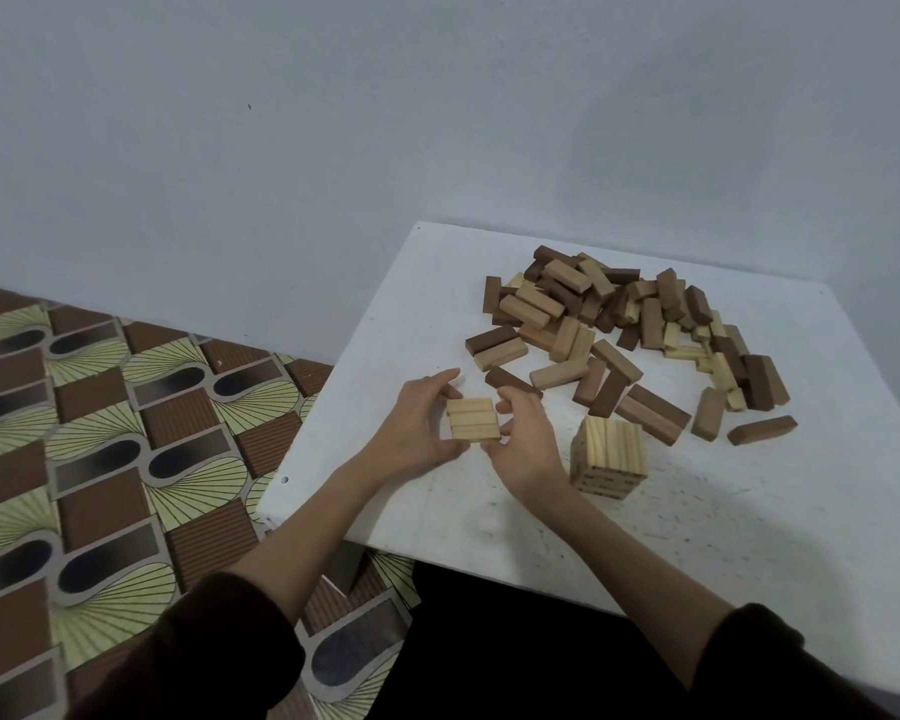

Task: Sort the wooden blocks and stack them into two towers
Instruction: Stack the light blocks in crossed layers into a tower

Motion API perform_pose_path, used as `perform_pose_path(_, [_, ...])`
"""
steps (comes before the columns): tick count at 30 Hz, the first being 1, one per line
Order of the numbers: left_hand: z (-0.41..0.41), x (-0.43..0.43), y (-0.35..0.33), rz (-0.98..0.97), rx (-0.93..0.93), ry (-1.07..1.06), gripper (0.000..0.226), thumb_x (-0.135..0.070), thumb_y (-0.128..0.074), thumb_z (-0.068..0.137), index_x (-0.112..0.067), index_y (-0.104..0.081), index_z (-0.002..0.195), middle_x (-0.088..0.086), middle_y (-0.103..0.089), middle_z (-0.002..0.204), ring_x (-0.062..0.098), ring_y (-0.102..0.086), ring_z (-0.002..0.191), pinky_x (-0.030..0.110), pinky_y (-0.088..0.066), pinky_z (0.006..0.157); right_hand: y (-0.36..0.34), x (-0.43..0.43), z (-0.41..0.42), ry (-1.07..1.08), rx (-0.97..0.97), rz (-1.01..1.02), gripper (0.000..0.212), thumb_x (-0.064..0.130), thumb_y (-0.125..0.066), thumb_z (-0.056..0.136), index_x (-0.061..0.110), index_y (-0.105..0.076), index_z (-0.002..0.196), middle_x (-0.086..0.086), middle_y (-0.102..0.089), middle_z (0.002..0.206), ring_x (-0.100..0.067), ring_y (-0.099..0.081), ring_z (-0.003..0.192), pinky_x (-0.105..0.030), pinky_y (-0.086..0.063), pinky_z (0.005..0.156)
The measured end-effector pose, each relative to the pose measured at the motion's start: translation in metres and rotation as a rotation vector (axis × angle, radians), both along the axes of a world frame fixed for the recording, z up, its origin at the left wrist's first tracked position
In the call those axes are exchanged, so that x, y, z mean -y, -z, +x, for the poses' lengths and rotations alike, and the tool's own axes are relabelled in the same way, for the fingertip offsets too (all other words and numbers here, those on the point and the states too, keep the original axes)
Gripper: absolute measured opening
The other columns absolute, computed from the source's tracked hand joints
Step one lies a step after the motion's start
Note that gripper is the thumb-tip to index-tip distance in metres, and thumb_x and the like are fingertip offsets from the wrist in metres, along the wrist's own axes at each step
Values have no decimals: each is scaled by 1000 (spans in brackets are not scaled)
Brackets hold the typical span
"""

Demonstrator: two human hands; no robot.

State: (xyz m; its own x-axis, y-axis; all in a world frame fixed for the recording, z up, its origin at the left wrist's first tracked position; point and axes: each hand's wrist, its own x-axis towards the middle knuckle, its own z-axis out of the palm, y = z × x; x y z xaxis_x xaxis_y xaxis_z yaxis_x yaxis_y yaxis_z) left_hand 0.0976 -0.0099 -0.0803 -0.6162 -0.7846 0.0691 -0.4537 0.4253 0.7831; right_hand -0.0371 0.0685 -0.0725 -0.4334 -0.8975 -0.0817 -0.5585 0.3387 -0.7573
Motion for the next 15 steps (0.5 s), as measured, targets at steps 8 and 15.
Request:
perform_pose_path(8, [-1,1,3,-2,-6,-10,82,-7,-79,69,-15,-37,139,-5,-52,120,8,-35,116,-4,-21,89,1,-5,1,6,48,-70,59,-1,-63,84,14,-40,136,0,-47,118,-5,-48,81,-30,-48,86])
perform_pose_path(15, [-1,2,2,6,12,-1,81,-7,-77,72,-15,-35,140,-5,-52,122,7,-33,116,-6,-19,87,1,-7,0,3,93,-119,58,-6,-61,84,12,-41,135,-2,-46,118,2,-46,73,-7,-41,66])
